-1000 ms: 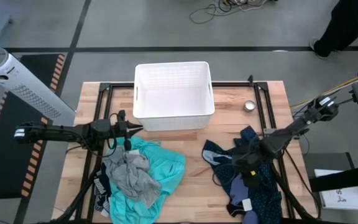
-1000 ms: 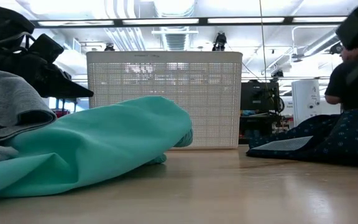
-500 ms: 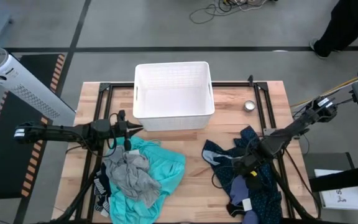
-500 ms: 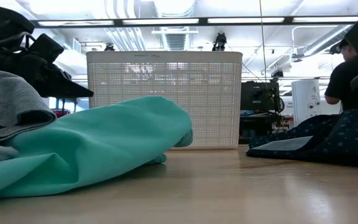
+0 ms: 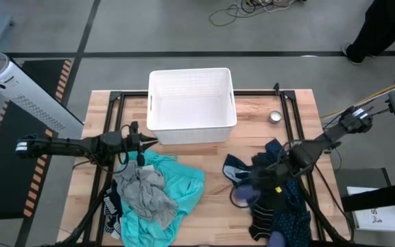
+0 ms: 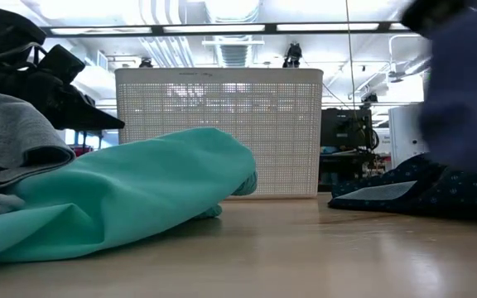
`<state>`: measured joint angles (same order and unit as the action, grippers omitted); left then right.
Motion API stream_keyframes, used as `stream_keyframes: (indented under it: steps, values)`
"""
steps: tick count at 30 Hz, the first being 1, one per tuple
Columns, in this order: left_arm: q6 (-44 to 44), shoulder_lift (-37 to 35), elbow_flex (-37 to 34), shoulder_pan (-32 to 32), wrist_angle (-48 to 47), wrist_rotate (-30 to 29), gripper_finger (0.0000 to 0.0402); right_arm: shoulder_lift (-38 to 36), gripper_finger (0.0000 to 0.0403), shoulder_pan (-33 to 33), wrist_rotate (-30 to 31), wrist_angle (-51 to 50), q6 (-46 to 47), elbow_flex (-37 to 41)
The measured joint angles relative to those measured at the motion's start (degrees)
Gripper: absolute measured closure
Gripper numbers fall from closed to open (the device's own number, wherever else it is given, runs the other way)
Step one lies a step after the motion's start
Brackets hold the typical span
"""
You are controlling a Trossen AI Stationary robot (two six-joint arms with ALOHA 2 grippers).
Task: Sort clothes
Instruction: Put the top purple sock into the white bin
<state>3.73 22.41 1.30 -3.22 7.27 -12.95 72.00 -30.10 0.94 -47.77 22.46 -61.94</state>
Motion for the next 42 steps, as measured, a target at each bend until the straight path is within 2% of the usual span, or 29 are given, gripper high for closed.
stream_keyframes:
  steps: [6,10,20,27,32,35,42]
  values:
    - [0.0,0.0,0.0,0.0,0.0,0.0,0.0364,1.9,0.0402,5.5,13.1,0.3,-9.7,-8.8]
    - [0.0,0.0,0.0,0.0,0.0,0.0,0.0364,3.9,0.0402,10.7,17.1,0.5,-15.5,-14.4]
    - [0.0,0.0,0.0,0.0,0.0,0.0,0.0364,9.8,0.0403,25.0,17.1,6.2,-32.4,-25.4]
    - [0.0,0.0,0.0,0.0,0.0,0.0,0.0364,13.9,0.0403,37.3,17.1,11.1,-38.3,-31.1]
    - [0.0,0.0,0.0,0.0,0.0,0.0,0.0364,18.5,0.0403,45.0,16.3,10.5,-39.5,-33.1]
    - [0.0,0.0,0.0,0.0,0.0,0.0,0.0364,21.7,0.0403,48.4,13.0,10.0,-38.5,-33.3]
    - [0.0,0.0,0.0,0.0,0.0,0.0,0.0364,26.8,0.0403,51.6,8.2,9.0,-35.0,-33.3]
